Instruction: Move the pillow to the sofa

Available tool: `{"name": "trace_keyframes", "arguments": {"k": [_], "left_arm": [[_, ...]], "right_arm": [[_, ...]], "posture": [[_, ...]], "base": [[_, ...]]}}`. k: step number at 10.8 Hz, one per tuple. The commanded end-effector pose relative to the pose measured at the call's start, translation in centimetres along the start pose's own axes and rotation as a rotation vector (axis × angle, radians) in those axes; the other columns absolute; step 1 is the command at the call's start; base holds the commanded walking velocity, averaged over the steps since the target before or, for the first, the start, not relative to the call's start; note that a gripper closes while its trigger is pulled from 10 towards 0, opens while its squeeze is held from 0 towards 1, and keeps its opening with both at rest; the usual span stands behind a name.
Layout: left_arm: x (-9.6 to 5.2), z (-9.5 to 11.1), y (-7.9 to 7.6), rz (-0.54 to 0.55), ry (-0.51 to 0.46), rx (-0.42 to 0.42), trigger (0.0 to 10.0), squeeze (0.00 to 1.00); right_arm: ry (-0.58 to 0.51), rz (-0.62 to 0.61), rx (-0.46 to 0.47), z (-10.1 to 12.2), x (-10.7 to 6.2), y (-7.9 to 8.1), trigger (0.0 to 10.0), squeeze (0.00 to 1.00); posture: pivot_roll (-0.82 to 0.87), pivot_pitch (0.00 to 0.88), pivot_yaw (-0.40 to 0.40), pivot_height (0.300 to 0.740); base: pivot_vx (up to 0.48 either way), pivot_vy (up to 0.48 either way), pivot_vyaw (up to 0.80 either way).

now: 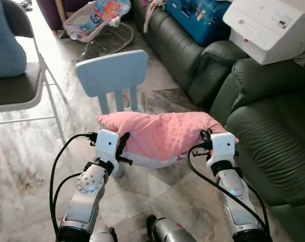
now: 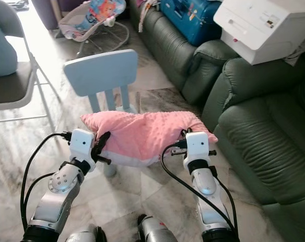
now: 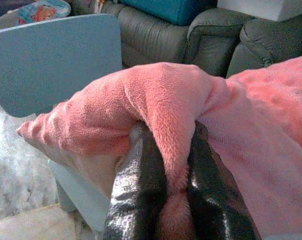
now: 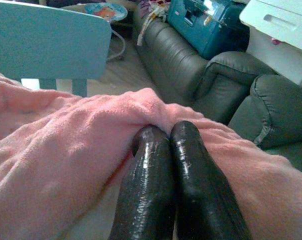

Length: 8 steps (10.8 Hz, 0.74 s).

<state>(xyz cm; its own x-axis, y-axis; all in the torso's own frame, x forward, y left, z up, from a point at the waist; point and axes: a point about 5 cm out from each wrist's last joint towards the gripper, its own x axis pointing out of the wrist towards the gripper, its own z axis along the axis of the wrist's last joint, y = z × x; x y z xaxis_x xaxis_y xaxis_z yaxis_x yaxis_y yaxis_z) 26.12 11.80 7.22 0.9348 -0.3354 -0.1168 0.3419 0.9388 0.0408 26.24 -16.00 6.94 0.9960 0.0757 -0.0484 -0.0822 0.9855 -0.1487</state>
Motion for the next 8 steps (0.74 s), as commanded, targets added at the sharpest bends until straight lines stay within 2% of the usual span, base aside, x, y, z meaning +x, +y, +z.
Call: {"name": "trace_keyframes", "arguments": {"k": [1,3,5,8], "left_arm": [[0.15,0.79,-0.56,-0.030,-0.039,0.003,10.0,0.00],[0.14,0.79,-0.77,-0.046,-0.042,-0.004,10.0,0.00],[0.11,0.77,-0.90,-0.057,-0.043,-0.012,10.0,0.00],[0.12,0.76,-1.01,-0.062,-0.042,-0.014,10.0,0.00]], "right_arm": [[-0.002,0.001,-0.003,0.02,-0.03,-0.16,10.0,0.00],[-0.004,0.005,-0.003,0.04,0.01,-0.15,10.0,0.00],[-0.008,0.008,-0.004,0.13,0.07,-0.18,10.0,0.00],[-0.005,0.013,-0.004,0.07,0.11,-0.14,10.0,0.00]], "posture": [[-0.03,0.094,-0.075,0.740],[-0.03,0.092,-0.078,0.740],[-0.03,0.091,-0.079,0.740],[-0.03,0.092,-0.081,0.740]], "base": [[0.000,0.000,-0.80],[0.135,0.000,-0.80],[0.311,0.000,0.00],[0.310,0.000,-0.77]]}}
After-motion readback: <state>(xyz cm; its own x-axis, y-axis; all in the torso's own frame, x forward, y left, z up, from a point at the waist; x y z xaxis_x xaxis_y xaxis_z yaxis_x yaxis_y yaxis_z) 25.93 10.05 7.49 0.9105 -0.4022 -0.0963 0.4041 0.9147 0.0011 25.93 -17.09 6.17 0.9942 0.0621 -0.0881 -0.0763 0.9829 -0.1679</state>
